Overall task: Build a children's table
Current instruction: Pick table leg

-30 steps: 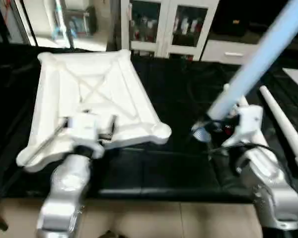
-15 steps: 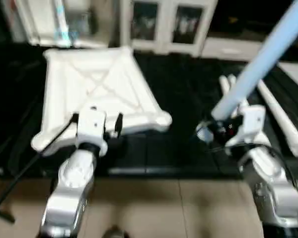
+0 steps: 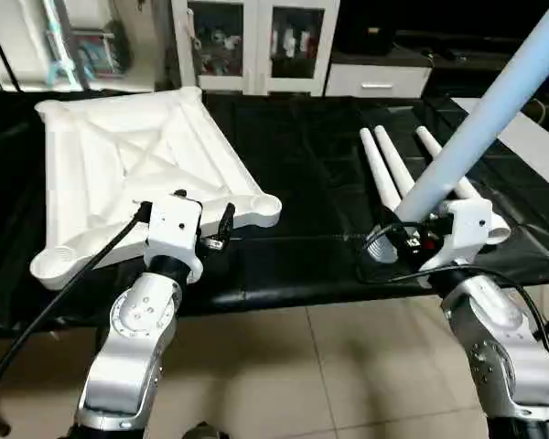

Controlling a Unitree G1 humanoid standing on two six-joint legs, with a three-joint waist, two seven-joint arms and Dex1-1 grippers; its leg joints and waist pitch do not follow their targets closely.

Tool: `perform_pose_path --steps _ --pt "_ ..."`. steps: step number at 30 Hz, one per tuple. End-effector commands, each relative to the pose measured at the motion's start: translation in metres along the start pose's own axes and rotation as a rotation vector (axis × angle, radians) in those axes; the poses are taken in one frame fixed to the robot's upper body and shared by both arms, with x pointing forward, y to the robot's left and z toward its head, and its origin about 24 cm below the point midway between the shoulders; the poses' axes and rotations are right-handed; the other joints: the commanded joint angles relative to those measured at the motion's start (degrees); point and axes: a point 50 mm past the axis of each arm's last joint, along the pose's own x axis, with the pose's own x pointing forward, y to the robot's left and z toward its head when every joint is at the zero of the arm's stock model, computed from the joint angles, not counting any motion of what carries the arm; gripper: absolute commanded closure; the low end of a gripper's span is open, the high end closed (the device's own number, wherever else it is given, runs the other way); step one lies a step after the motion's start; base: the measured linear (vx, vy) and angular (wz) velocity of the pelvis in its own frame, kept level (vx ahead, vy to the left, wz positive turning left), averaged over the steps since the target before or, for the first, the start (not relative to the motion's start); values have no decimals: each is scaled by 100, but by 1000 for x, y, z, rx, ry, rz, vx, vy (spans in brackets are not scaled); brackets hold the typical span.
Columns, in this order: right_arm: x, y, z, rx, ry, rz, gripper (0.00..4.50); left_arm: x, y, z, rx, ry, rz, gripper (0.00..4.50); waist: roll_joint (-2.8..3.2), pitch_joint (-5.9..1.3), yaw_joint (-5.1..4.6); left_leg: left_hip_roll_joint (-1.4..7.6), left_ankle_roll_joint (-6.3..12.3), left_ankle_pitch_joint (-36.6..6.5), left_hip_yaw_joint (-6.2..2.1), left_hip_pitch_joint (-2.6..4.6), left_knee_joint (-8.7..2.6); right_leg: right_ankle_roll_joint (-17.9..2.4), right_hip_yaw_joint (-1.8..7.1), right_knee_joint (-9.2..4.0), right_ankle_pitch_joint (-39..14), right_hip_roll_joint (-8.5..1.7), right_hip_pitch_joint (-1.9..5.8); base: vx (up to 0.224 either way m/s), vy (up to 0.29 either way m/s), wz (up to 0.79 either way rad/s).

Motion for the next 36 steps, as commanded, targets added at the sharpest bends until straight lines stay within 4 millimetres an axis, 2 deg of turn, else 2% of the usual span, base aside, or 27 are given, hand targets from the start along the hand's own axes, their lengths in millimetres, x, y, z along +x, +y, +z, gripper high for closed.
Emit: perform_pose_path --steps 1,2,3,4,5,7,8,9,11,13,14,15,16,17,19,20,22,23,25,27,28,29,31,32,34,35,36 --pt "-1 -3 9 -20 -36 -7 262 1 -2 2 -10 -6 -12 33 113 -127 169 185 -779 -5571 162 -760 -1348 -85 145 1059 -2025 253 768 74 51 11" --pt "-1 -3 9 -22 -36 -2 262 1 -1 2 -14 -5 -8 33 -172 -403 362 179 -551 -3818 627 -403 -955 -72 771 1003 -2732 152 609 74 51 11" --pt "0 -3 9 -22 -36 0 262 2 -1 2 -15 -5 -7 33 -579 -551 185 253 -390 -2546 476 242 116 151 1088 247 -5050 -531 100 125 -127 19" --pt "0 -2 9 -25 -35 1 262 2 -1 2 -16 -5 -5 33 -416 -265 501 -185 592 -453 -107 -185 972 -550 1876 -983 -6127 -1148 203 179 -131 4" --pt "0 -2 9 -25 -35 2 262 2 -1 2 -17 -5 -5 33 -439 -232 625 -252 654 -12 -272 -689 989 -739 1842 -711 -4709 -831 682 179 -131 4" --pt "0 -3 9 -26 -35 1 262 2 -1 2 -19 -5 -5 33 -302 -335 737 24 596 -116 -236 -355 522 -842 1587 -584 -3027 -553 581 171 33 24" --pt "0 -3 9 -28 -34 -1 262 2 -1 2 -21 -5 -6 33 20 -746 515 430 1434 746 -699 825 -196 -249 814 377 -317 358 -22 165 39 35" --pt "0 -3 9 -28 -34 -1 262 2 -1 2 -21 -5 -6 33 73 -868 217 774 2193 1627 -1172 1410 -142 182 760 884 -675 398 -700 159 49 32" --pt "0 -4 9 -28 -35 -5 262 2 -1 2 -21 -4 -8 33 -15 -826 288 768 2911 4020 -1141 1099 -91 789 957 1181 -462 119 -1038 151 17 -8" --pt "0 -5 10 -28 -36 -7 262 2 -1 2 -23 -4 -9 33 -180 -722 226 510 2805 3228 -723 766 -317 654 1086 1074 442 92 -1138 120 -16 -18" --pt "0 -5 10 -29 -36 -7 262 2 -2 2 -24 -4 -9 33 -386 -594 216 108 2518 1537 -272 501 -366 132 1252 394 1215 39 -928 106 -17 -12" --pt "0 -5 10 -29 -36 -7 262 2 -2 2 -24 -3 -10 33 -386 -594 216 108 2518 1537 -272 501 -366 132 1252 394 1215 39 -928 107 -58 3" --pt "-1 -5 10 -30 -35 -7 262 2 -3 1 -25 -2 -13 33 -828 -595 378 -655 1542 -790 30 46 396 230 2041 -501 -968 -530 -111 128 -56 8" --pt "-1 -5 10 -31 -34 -7 262 2 -3 1 -25 -1 -14 33 -700 -502 409 -435 941 -536 -182 -28 636 -325 2088 -543 -2479 -839 4 128 -56 8" --pt "-2 -5 10 -33 -33 -7 262 2 -4 1 -26 -1 -17 33 -608 -496 370 -345 556 -220 -264 -95 652 -683 1994 -546 -3033 -823 63 91 -21 -6" --pt "-2 -6 10 -35 -31 -7 262 2 -4 1 -26 0 -19 33 -462 -422 301 -145 440 -15 -299 -90 380 -1281 1752 -615 -2935 -666 -2 78 -9 -9" --pt "-2 -6 10 -38 -30 -8 262 3 -4 0 -26 1 -21 33 -222 -352 164 134 584 -729 -300 159 -427 -1092 1205 -463 -2699 -76 -210 88 68 0" --pt "-1 -6 10 -39 -29 -8 262 3 -4 0 -27 2 -22 33 -52 -467 -79 437 540 -1855 -630 478 -642 -836 973 11 -1835 217 -392 92 97 -2" --pt "-1 -6 10 -44 -27 -3 262 3 -5 0 -28 2 -22 33 -38 -558 -185 607 748 -2251 -881 810 -752 -689 964 387 -761 170 -600 125 101 3" --pt "-1 -5 10 -48 -24 4 262 3 -6 0 -29 2 -25 33 -140 -532 -259 568 1902 -1294 -866 931 -660 -62 981 567 -48 91 -881 125 66 8" --pt "-2 -5 10 -49 -22 6 262 3 -7 0 -30 1 -27 33 -307 -534 -263 188 2571 -678 -923 664 -573 21 1060 308 238 -9 -694 108 6 13" --pt "-2 -4 10 -50 -21 7 262 3 -7 0 -31 1 -29 33 -543 -631 -115 -465 2435 -263 -381 -10 6 -84 1389 -271 538 -412 58 108 6 13" --pt "-1 -5 10 -52 -20 7 262 3 -8 0 -33 1 -32 33 -522 -636 83 -290 1891 -303 -306 -516 632 -223 1712 -578 35 -1356 573 113 -36 37" --pt "-1 -5 10 -52 -20 7 262 3 -7 0 -33 1 -32 33 -476 -580 114 -126 1022 226 -289 -541 547 -342 1100 -626 -318 -1107 428 119 -40 41" --pt "-1 -5 10 -52 -21 8 262 3 -7 0 -33 1 -32 33 -299 -540 100 -8 1106 577 -258 -450 180 -663 765 -703 -967 -863 442 130 23 41" --pt "-2 -4 10 -53 -21 9 262 3 -7 0 -34 2 -32 33 -51 -481 42 65 1303 211 -343 -190 -309 -569 392 -596 -1482 -315 435 141 50 45" --pt "-2 -4 10 -55 -22 10 262 3 -7 0 -35 2 -33 33 61 -583 -264 211 2169 -223 -967 501 -481 -385 309 230 -1211 355 -81 200 92 44"
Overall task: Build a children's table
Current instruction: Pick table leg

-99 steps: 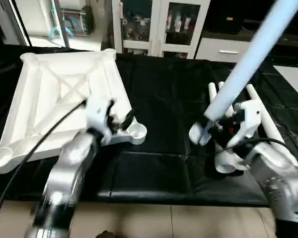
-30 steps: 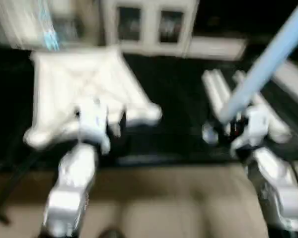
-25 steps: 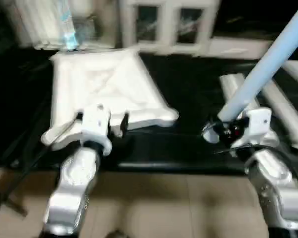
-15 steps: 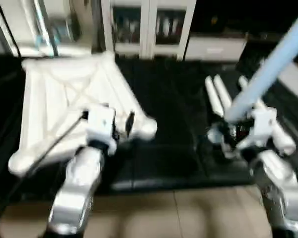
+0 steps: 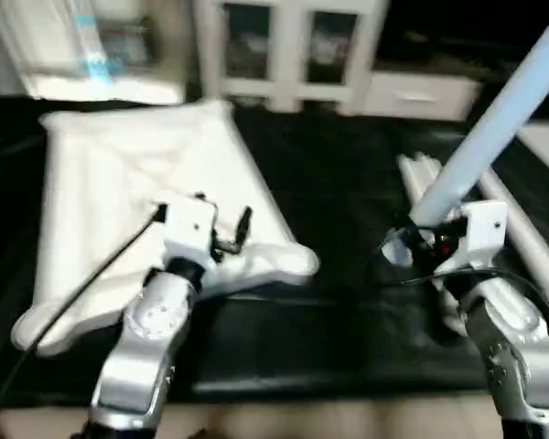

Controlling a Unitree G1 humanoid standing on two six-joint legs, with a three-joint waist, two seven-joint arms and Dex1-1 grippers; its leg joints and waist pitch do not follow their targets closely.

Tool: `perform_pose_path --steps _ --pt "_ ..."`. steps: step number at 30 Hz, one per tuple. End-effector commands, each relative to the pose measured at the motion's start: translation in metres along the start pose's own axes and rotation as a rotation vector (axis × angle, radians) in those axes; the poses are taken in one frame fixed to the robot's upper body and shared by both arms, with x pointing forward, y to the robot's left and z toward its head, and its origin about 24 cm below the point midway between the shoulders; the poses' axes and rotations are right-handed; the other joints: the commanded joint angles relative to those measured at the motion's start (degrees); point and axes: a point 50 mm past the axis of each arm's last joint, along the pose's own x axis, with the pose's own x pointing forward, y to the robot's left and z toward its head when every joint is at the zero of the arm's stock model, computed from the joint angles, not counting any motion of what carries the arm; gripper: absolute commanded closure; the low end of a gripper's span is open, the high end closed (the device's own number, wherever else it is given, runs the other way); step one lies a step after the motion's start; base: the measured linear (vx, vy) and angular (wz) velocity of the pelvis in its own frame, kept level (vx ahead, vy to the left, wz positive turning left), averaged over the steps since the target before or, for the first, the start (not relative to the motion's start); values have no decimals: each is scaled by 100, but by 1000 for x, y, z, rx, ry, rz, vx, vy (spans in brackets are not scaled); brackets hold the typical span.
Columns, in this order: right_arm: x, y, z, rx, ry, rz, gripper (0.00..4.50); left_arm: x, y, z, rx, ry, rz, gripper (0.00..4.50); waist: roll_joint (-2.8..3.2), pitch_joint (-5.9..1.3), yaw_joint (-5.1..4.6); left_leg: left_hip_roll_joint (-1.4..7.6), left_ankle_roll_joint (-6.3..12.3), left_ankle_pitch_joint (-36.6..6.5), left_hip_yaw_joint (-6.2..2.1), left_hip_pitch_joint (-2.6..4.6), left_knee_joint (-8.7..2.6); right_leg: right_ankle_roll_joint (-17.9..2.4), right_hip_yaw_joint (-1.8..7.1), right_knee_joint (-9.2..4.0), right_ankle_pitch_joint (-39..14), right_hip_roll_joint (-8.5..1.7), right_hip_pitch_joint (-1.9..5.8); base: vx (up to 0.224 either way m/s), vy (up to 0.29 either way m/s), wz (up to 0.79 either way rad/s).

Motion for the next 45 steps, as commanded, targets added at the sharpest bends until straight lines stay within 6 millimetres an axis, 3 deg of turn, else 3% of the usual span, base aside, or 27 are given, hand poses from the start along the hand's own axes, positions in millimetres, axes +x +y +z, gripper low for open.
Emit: perform_pose_path --steps 1,2,3,4,5,6,7,8,9,11,12,13,14,15,16,18,21,22,26,30,34,37,39,41,42,43,45 --pt "0 0 9 -11 -37 6 262 0 0 1 2 -3 3 33 152 -480 -277 838 2329 561 -859 1176 -518 -295 408 583 -903 190 -889 211 69 44" --pt "-1 -1 9 5 -39 0 262 0 0 1 1 -3 1 33 68 -445 -163 897 2325 1696 -794 977 -477 112 577 832 -552 97 -1065 211 69 44" --pt "-1 -1 9 11 -39 -1 262 0 0 1 0 -3 0 33 48 -443 -97 863 2268 2054 -711 937 -485 328 632 875 -354 87 -1146 143 48 31" --pt "-2 -4 9 8 -38 -11 262 1 -1 1 0 -4 -4 33 -60 -403 -69 790 2179 2115 -492 717 -657 514 701 913 83 78 -1135 90 30 8" --pt "-2 -5 9 8 -36 -17 262 1 -2 1 -1 -4 -10 33 -154 -338 -7 649 2117 1466 -261 586 -754 352 788 688 511 40 -1140 90 30 8" --pt "-2 -6 9 9 -35 -22 262 1 -2 1 -2 -4 -14 33 -279 -305 -30 514 2019 828 -169 500 -781 160 904 404 731 -23 -1033 68 -13 1" --pt "-2 -7 8 13 -33 -27 262 1 -3 1 -3 -4 -20 33 -565 -242 62 87 1463 -741 142 267 -566 42 1359 -328 -9 -380 -721 52 -65 14" --pt "-2 -8 8 16 -31 -30 262 1 -4 0 -4 -4 -27 33 -633 -222 193 -182 1124 -1062 293 253 -145 129 1599 -624 -1622 -617 -560 52 -65 14" --pt "-2 -9 8 24 -28 -33 262 1 -5 0 -7 0 -40 33 -541 -238 310 -150 613 -737 181 128 229 -448 1890 -750 -3153 -990 -252 59 -61 10" --pt "-3 -9 8 32 -27 -27 262 1 -8 0 -26 -3 -72 33 -476 -188 348 -4 159 -165 36 -69 122 -1055 1730 -619 -2732 -856 -127 67 -8 -6" --pt "-3 -7 7 52 -21 8 262 -1 -13 -2 -45 8 -138 33 -388 -199 335 89 61 218 55 -16 -230 -1333 1437 -472 -1682 -520 -194 53 23 0" --pt "-6 -2 5 69 9 104 262 -3 -18 -3 -44 12 -238 33 -240 -183 273 289 199 372 63 148 -648 -1181 1111 -284 -748 -168 -466 57 81 3" --pt "-6 -2 5 69 9 104 262 -3 -18 -3 -44 12 -238 33 -177 -295 137 509 258 621 -20 377 -601 -1095 1010 -61 231 -69 -640 57 81 3" --pt "-7 1 4 75 23 152 262 -4 -20 -4 -42 10 -280 33 -177 -295 137 509 258 621 -20 377 -601 -1095 1010 -61 231 -69 -640 74 110 2" --pt "-11 7 6 78 36 280 262 -7 -21 -1 -43 -15 -402 33 -183 -386 155 436 466 1935 -12 398 -448 -1241 1009 27 1663 -145 -641 60 93 6" --pt "-14 9 7 76 52 369 262 -9 -21 -3 -46 11 -509 16 -232 -400 187 374 542 2738 31 351 -367 -1276 1015 64 2117 -154 -662 42 84 6" --pt "-16 5 11 91 62 463 262 -8 -20 -8 8 86 -694 16 -268 -323 221 360 552 1655 121 252 -454 -1366 1041 -39 1367 -274 -608 0 0 0" --pt "-14 3 13 85 64 471 262 -6 -20 -11 20 111 -735 16 -263 -267 217 416 440 609 132 224 -542 -1471 1061 -108 660 -355 -575 0 0 0" --pt "-9 -5 19 61 86 523 262 3 -18 -16 80 187 -884 16 -299 -199 181 463 -70 -906 255 251 -669 -1395 1088 -255 -600 -399 -566 -29 -13 2" --pt "-5 -14 25 13 91 507 262 18 -20 -17 74 206 -917 16 -290 -224 232 474 -281 -1077 383 328 -701 -1148 1103 -338 -1077 -413 -623 -47 -22 4" --pt "-2 -19 28 -4 66 397 262 40 -10 -8 17 80 -567 16 -275 -287 242 549 -283 -732 422 235 -682 -1355 1069 -258 -294 -431 -574 0 0 0" --pt "-1 -18 22 41 29 268 262 39 0 -4 -38 47 -355 16 -365 -298 232 541 -204 -527 443 188 -680 -1346 1042 -241 -144 -409 -545 0 0 0" --pt "-1 -14 19 58 26 260 262 37 2 -5 -73 54 -323 16 -278 -299 190 611 -323 -548 388 240 -706 -1357 968 -203 -27 -285 -596 0 0 0" --pt "-2 -4 13 82 30 268 262 35 3 -6 -106 64 -288 16 -194 -311 66 907 -292 -698 181 337 -863 -1430 801 -122 252 -100 -644 0 0 0" --pt "-2 -1 10 87 34 270 262 33 3 -7 -107 63 -265 16 -128 -337 -11 1279 95 -533 -27 409 -989 -1433 704 40 380 -113 -713 17 -55 4" --pt "-2 2 7 91 38 270 262 32 4 -7 -100 57 -240 16 -68 -354 -33 1468 544 -255 -84 462 -1052 -1509 602 184 436 -132 -817 15 -95 9" --pt "-1 4 4 80 47 251 262 29 3 -7 -113 55 -190 16 -108 -352 -59 1531 1090 -176 -22 400 -1084 -1693 537 310 474 -189 -851 14 -117 8"
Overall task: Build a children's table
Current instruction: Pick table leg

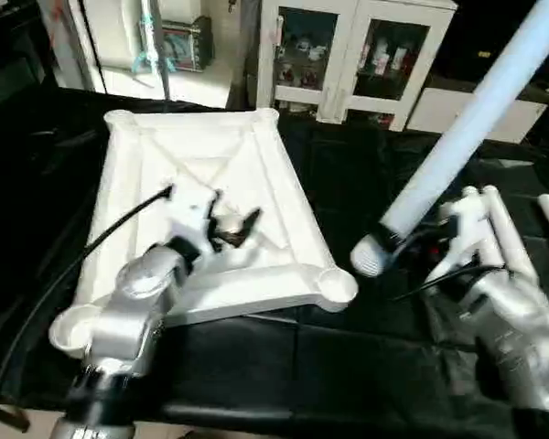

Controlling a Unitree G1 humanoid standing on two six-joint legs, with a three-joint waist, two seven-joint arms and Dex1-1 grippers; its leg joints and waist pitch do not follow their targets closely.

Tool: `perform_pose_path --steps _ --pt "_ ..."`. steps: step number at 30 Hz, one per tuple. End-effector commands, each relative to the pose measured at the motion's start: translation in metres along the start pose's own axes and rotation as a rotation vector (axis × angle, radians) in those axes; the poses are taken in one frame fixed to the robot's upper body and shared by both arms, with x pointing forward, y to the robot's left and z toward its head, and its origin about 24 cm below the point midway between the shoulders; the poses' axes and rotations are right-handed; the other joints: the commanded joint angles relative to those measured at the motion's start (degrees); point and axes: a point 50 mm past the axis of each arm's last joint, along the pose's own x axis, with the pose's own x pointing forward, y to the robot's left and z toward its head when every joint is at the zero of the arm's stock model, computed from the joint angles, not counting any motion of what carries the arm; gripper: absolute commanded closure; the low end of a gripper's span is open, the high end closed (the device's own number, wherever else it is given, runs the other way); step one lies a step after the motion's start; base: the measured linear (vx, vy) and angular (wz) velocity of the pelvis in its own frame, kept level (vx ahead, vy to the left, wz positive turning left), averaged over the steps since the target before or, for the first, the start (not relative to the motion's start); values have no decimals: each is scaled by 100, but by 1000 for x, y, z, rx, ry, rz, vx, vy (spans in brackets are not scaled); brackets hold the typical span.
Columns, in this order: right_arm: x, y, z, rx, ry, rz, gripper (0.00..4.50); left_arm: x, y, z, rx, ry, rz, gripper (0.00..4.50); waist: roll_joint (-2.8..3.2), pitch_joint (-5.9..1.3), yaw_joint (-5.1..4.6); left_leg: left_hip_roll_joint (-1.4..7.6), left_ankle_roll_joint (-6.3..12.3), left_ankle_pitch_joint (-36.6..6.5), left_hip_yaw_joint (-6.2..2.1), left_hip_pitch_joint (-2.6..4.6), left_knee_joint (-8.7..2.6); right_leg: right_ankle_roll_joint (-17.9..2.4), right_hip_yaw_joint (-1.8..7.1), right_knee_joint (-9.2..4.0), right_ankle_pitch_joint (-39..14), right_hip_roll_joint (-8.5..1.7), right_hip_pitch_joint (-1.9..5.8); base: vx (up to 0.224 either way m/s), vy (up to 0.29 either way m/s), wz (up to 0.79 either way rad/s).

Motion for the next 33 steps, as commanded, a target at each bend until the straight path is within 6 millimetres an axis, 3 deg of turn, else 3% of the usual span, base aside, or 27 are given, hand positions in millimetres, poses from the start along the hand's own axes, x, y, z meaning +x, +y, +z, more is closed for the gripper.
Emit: perform_pose_path --steps 1,2,3,4,5,6,7,8,9,10,11,12,13,14,15,16,17,22,25,26,27,28,29,30,31,32,33 --pt "-3 -3 6 -37 -26 -46 262 0 -7 6 0 -27 32 16 104 -404 -68 1058 1749 -346 -484 230 -835 -1477 148 -32 92 -434 -32 7 -179 6" --pt "-3 -3 6 -33 -29 -54 262 -1 -7 6 -1 -27 44 16 42 -415 -60 910 1857 -433 -371 191 -724 -1801 173 -135 193 -469 -23 7 -179 6" --pt "-3 -3 6 -30 -35 -69 262 -2 -7 6 -6 -28 65 16 -223 -437 -21 -144 1695 -865 162 -56 82 -2391 245 -714 81 -342 121 2 -183 8" --pt "-3 -4 6 -27 -40 -81 262 -3 -8 7 -10 -29 84 16 -291 -487 149 -486 1286 -1184 226 -321 931 -2400 349 -934 -730 -625 376 -3 -175 -2" --pt "-3 -4 6 -26 -42 -86 262 -4 -8 7 -12 -29 92 16 -277 -362 141 -463 936 -926 150 -485 1015 -1836 275 -977 -1098 -619 331 -3 -175 -2" --pt "-3 -4 7 -31 -46 -102 262 -5 -7 8 -2 -33 123 16 -232 -359 144 -462 866 -955 107 -429 935 -1570 253 -1011 -1220 -603 304 -17 -175 -5" --pt "-3 -4 8 -36 -50 -113 262 -7 -5 7 -21 -36 166 16 -61 -390 109 -348 973 -809 5 -403 572 -793 148 -1078 -1510 -515 389 -21 -153 7" --pt "-3 -4 8 -35 -51 -114 262 -7 -4 6 -30 -30 178 16 99 -475 145 -164 1062 -555 -60 -291 260 -334 77 -1080 -1421 -419 428 -21 -153 7" --pt "-3 -4 8 -34 -52 -116 262 -8 -3 5 -40 -20 201 16 304 -553 33 1163 1717 614 -892 70 -307 674 -251 -418 -951 -222 188 -19 -164 6" --pt "-3 -3 8 -35 -51 -114 262 -10 0 7 -27 -36 229 16 199 -577 -50 1667 2552 1902 -1116 472 -292 881 63 544 -1138 -400 -523 -19 -148 -3" --pt "-3 -3 8 -35 -51 -114 262 -10 0 7 -27 -36 229 16 93 -514 -18 1092 2993 3175 -845 405 -89 558 543 564 -299 -545 -734 -19 -148 -3" --pt "-3 -2 8 -36 -49 -110 262 -10 1 7 -27 -29 236 16 37 -468 55 700 2820 3038 -586 163 70 456 738 212 192 -620 -571 -40 -119 1" --pt "-3 0 8 -38 -48 -105 262 -11 1 9 -7 -36 223 16 -159 -478 146 -108 2019 1927 -210 -139 266 723 848 -229 532 -538 -165 -79 -162 -11" --pt "-2 1 7 -39 -47 -102 262 -11 1 10 4 -38 214 16 -208 -419 210 -169 1584 1148 -172 -301 198 884 873 -391 -151 -734 -5 -79 -162 -11" --pt "-1 3 7 -36 -48 -95 262 -11 0 11 12 -40 208 16 -160 -405 377 -42 673 258 -179 -259 28 1045 834 -476 -1387 -753 58 -93 -184 -12" --pt "0 4 7 -35 -48 -91 262 -11 0 12 12 -47 207 16 -184 -356 392 -26 236 -345 -126 -157 -161 1137 773 -562 -2134 -631 68 -90 -156 2" --pt "1 7 6 -35 -48 -80 262 -11 1 15 6 -54 212 16 -162 -326 367 -17 -8 -630 -99 -143 -307 1074 708 -617 -2545 -546 90 -90 -156 2" --pt "4 10 6 -37 -54 -69 262 -12 -1 16 18 -48 177 16 -47 -281 293 63 -241 -1274 -108 -55 -536 495 585 -659 -2328 -393 66 -49 -46 0" --pt "5 12 6 -32 -52 -58 262 -12 -5 15 24 -40 143 16 38 -324 244 141 -310 -1329 -140 -14 -599 72 574 -622 -1525 -375 107 0 0 0" --pt "5 12 4 -39 -46 -60 262 -12 -7 15 24 -38 132 16 -18 -311 287 47 -50 -1260 -303 -256 -679 -104 392 -525 -1063 -458 316 0 0 0" --pt "5 12 4 -40 -46 -59 262 -12 -7 15 26 -37 132 16 90 -282 261 46 68 -1575 -322 -244 -731 -112 324 -582 -1375 -465 316 0 32 18" --pt "5 12 3 -43 -41 -55 262 -13 -8 14 28 -35 133 16 83 -287 279 -4 232 -1839 -399 -241 -711 -138 214 -630 -1646 -529 350 -1 33 39" --pt "5 13 2 -51 -36 -51 262 -13 -8 14 26 -33 134 16 133 -302 243 -55 447 -1912 -495 -299 -641 -148 39 -774 -2271 -687 541 -1 33 39" --pt "5 14 2 -54 -33 -48 262 -13 -8 13 25 -31 135 16 139 -267 231 -70 447 -2047 -502 -288 -640 -122 -26 -839 -2560 -696 560 29 32 48" --pt "5 14 1 -47 -33 -47 262 -14 -8 13 24 -30 135 16 182 -245 223 -86 396 -2169 -528 -322 -626 -50 -134 -916 -2996 -727 686 54 16 55" --pt "5 14 1 -41 -32 -41 262 -14 -7 13 24 -29 135 16 213 -221 227 -90 361 -2351 -519 -240 -632 -65 -183 -964 -3168 -713 669 54 16 55" --pt "5 14 1 -41 -32 -41 262 -14 -7 13 24 -29 135 16 221 -202 189 -106 332 -2504 -535 -266 -636 -93 -248 -1008 -3325 -680 787 65 9 58"
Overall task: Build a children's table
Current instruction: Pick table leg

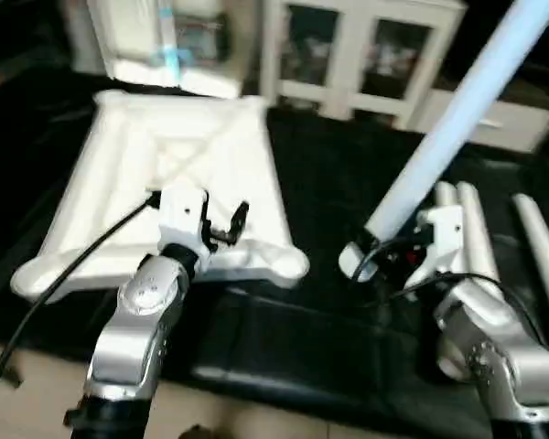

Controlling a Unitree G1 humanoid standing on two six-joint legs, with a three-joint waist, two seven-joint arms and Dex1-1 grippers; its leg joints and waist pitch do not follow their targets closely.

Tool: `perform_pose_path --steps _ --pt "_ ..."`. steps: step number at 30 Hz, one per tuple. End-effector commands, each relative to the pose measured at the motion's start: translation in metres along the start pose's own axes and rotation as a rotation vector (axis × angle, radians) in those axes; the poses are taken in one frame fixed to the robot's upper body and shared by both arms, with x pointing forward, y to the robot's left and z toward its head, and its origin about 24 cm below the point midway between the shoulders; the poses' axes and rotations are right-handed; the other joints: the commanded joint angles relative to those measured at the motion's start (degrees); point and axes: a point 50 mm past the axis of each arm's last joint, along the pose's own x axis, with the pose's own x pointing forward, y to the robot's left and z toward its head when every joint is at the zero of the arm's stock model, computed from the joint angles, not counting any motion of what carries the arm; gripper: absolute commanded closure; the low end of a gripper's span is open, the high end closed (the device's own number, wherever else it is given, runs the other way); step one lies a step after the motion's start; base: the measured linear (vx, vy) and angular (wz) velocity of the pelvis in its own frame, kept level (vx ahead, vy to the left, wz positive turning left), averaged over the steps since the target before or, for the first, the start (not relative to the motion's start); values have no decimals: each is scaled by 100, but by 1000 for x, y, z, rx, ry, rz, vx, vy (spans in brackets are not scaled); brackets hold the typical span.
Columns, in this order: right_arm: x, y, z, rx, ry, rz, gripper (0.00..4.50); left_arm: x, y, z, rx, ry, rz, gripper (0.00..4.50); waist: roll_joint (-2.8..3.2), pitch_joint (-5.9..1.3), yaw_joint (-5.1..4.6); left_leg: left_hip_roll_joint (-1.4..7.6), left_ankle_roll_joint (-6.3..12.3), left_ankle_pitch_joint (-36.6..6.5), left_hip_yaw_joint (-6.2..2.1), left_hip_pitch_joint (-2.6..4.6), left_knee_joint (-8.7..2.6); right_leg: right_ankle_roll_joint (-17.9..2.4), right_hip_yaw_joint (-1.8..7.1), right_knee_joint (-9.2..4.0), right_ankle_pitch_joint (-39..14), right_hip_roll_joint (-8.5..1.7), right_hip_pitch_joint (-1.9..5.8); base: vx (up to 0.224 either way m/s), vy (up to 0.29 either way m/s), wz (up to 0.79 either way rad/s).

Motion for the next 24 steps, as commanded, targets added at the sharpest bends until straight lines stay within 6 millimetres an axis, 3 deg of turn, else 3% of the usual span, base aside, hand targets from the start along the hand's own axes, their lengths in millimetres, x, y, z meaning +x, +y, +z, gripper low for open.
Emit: perform_pose_path --steps 1,2,3,4,5,6,7,8,9,10,11,12,13,14,15,16,17,20,23,24 --pt "-1 0 7 -33 -21 0 262 -1 -1 3 3 -3 -9 16 146 -300 -108 307 252 -2824 82 407 -528 -736 335 -543 -3230 -304 37 83 -4 38" --pt "-2 -2 7 -42 -16 -15 262 -2 -2 2 3 -1 -21 16 103 -259 -88 436 44 -3048 90 514 -662 -949 439 -425 -2211 -192 -33 83 -4 38" --pt "-2 -2 7 -42 -16 -15 262 -2 -2 2 3 -1 -21 16 83 -286 -64 448 39 -2803 137 511 -679 -1034 513 -377 -1709 -201 -34 104 -10 20" --pt "-2 -5 6 -44 -18 -34 262 -3 -4 1 6 1 -46 16 41 -344 -34 418 145 -1873 236 412 -650 -1195 602 -253 -614 -243 30 116 6 10" --pt "-2 -7 7 -43 -21 -46 262 -5 -7 -1 5 5 -79 16 10 -496 22 307 418 86 319 220 -460 -1229 664 -21 1011 -248 203 116 6 10" --pt "-2 -8 7 -42 -23 -54 262 -6 -10 -2 2 10 -115 16 2 -533 43 252 558 1092 323 185 -363 -1202 681 81 1821 -224 193 105 19 -4" --pt "-3 -10 8 -43 -27 -56 262 -8 -13 -4 -8 15 -166 16 -8 -650 71 157 751 3039 280 230 -146 -1103 711 312 3403 -96 104 87 22 -2" --pt "-3 -10 9 -44 -31 -55 262 -9 -16 -5 -18 18 -208 16 -35 -731 80 37 838 4465 253 323 22 -903 765 427 4282 77 -19 87 22 -2" --pt "-3 -10 10 -46 -35 -53 262 -10 -16 -5 -8 12 -236 16 -35 -731 80 37 838 4465 253 323 22 -903 765 427 4282 77 -19 62 13 0" --pt "-4 -11 13 -49 -43 -45 262 -11 -14 -5 7 7 -294 16 -86 -664 64 -50 741 3948 306 160 -58 -619 830 340 3893 34 -5 0 0 0" --pt "-4 -11 13 -49 -43 -45 262 -11 -14 -5 7 7 -294 16 -94 -650 76 -30 655 3445 330 125 -103 -577 848 320 3698 -10 21 0 0 0" --pt "-4 -12 14 -57 -44 -35 262 -10 -11 -6 12 17 -338 16 -103 -600 77 43 518 2506 367 93 -175 -609 880 261 3281 -67 9 0 0 0" --pt "-4 -12 15 -63 -43 -31 262 -10 -9 -6 17 23 -354 16 -81 -546 93 76 443 1900 387 84 -232 -660 884 207 2840 -110 -10 -77 -27 1" --pt "-4 -12 15 -67 -41 -30 262 -9 -8 -6 19 26 -373 16 -43 -433 79 208 182 44 425 130 -396 -852 910 61 1015 -186 -55 -77 -27 1" --pt "-4 -13 16 -78 -37 -25 262 -8 -5 -5 36 40 -436 16 -50 -400 71 215 96 -336 428 133 -442 -869 919 23 496 -202 -51 -97 -22 -1" --pt "-4 -14 16 -81 -35 -23 262 -7 -2 -5 54 51 -470 16 -18 -355 64 249 -51 -993 434 180 -534 -829 922 -46 -487 -201 -85 -113 -21 -2" --pt "-4 -14 17 -87 -33 -19 262 -5 -1 -5 69 64 -514 16 -40 -319 51 254 -168 -1524 458 231 -564 -745 948 -129 -1321 -214 -136 -113 -21 -2" --pt "-4 -16 19 -97 -29 -2 262 0 4 -6 112 117 -626 16 -49 -310 66 266 -315 -1887 486 274 -617 -501 992 -218 -2234 -228 -215 -103 -8 -2" --pt "-4 -18 24 -88 -49 19 262 12 9 -10 191 172 -726 16 -57 -346 64 267 -340 -1803 494 267 -622 -455 1010 -210 -2179 -238 -246 -80 10 -3" --pt "-4 -19 25 -81 -55 19 262 13 10 -10 201 177 -738 16 -66 -347 51 271 -339 -1745 487 229 -632 -469 1004 -195 -2084 -236 -221 -60 13 -5"
